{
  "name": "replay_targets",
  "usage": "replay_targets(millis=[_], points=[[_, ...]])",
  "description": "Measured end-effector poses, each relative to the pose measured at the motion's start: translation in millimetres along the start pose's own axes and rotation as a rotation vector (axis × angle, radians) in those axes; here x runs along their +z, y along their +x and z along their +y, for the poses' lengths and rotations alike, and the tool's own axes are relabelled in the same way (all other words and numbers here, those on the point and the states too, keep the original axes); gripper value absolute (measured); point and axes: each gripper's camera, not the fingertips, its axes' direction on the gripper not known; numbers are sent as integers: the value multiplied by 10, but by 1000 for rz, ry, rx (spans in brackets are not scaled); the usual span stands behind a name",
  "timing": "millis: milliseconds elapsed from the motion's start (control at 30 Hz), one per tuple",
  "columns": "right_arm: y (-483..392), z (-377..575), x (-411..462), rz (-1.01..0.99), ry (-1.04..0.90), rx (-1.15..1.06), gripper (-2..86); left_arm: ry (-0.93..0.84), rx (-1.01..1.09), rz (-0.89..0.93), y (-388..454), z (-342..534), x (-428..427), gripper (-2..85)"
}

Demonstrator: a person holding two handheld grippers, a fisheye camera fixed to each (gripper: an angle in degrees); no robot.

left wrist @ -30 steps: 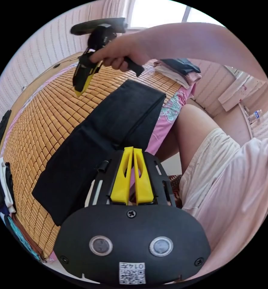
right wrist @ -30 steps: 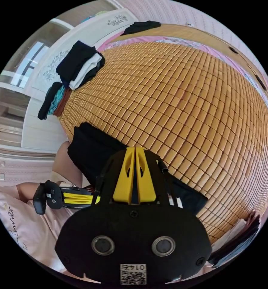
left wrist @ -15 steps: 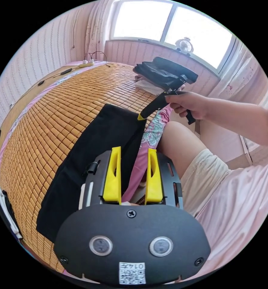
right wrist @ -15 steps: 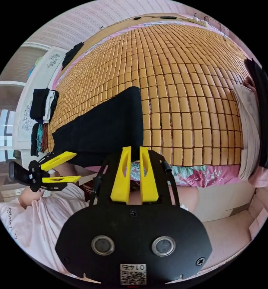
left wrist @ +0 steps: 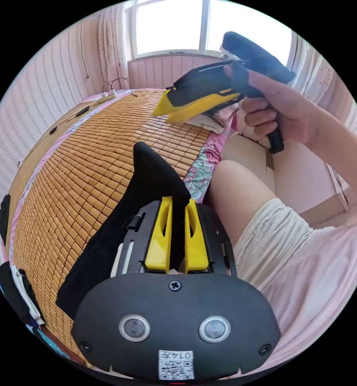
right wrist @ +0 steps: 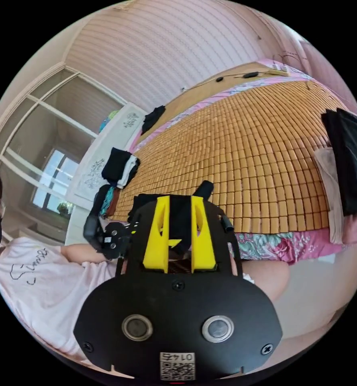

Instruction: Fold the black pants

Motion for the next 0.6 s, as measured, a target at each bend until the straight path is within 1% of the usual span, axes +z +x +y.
replay_targets(millis=[33,100,133,167,200,267,333,433,500,600], points=[[209,-6,100,-11,-49,69,160,-5,14,-3,18,4,-2,52],[469,18,295,-77,-134,138,161,-10,63,-5,68,24,-21,52],[611,52,390,-142,-156,186,133,-10,72,-4,73,30,-28,52],[670,68,424,-171,-164,199,120,-8,83,0,75,42,-41,52],[785,105,455,-178,-178,246,85,-2,93,9,68,52,-58,51],[926,153,389,-193,-143,293,56,28,88,1,31,51,-104,49],[1124,196,195,-343,-55,326,40,83,65,20,-46,7,-200,49],[1225,157,-156,-460,61,288,34,212,44,49,-179,-130,-416,48],[1147,71,-346,-450,93,227,34,306,8,76,-309,-191,-574,47],[847,-120,-415,-422,61,108,40,405,-82,94,-561,-33,-783,48]])
